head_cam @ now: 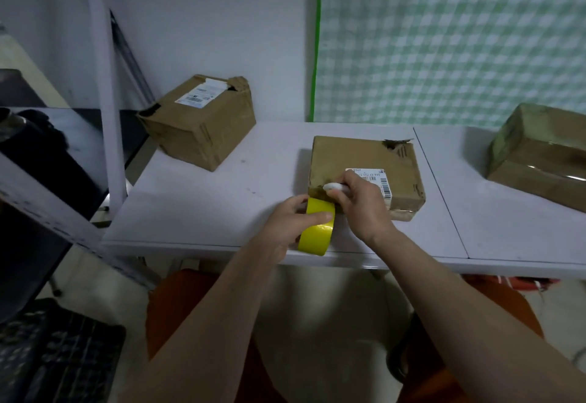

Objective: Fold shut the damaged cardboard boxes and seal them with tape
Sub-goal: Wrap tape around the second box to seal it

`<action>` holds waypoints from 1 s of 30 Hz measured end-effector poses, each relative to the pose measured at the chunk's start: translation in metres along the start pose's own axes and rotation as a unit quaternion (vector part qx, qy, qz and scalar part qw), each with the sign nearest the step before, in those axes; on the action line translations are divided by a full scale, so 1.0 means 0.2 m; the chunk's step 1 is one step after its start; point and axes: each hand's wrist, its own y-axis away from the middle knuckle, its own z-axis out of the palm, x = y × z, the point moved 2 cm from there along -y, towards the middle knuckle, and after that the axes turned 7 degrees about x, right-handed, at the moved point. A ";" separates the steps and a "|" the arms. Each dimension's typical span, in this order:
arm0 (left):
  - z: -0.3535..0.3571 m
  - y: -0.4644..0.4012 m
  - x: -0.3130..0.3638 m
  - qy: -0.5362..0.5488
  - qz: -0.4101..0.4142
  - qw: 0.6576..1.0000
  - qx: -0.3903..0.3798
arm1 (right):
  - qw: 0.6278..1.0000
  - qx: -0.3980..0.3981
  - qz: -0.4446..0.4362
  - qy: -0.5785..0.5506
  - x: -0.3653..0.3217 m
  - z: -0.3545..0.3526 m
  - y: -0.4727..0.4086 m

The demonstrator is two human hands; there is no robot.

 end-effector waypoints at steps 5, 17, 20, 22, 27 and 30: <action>0.01 0.00 -0.02 -0.020 0.019 1.000 -0.013 | 0.994 -0.007 -0.072 0.080 0.01 0.00 -0.01; 0.02 -0.01 -0.03 0.002 0.000 0.995 -0.103 | 0.986 -0.003 -0.103 0.130 0.04 0.01 -0.06; 0.03 -0.02 -0.04 0.011 0.003 0.995 -0.098 | 0.983 -0.018 -0.117 0.144 0.04 0.01 -0.07; 0.03 -0.03 -0.05 0.021 0.010 0.995 -0.092 | 0.978 -0.030 -0.130 0.162 0.03 0.01 -0.07; 0.04 -0.03 -0.05 0.039 0.009 0.996 -0.074 | 0.972 -0.060 -0.134 0.183 -0.04 0.02 -0.07; 0.05 -0.04 -0.05 0.040 0.009 0.998 -0.051 | 0.958 -0.069 -0.133 0.246 -0.08 0.05 -0.08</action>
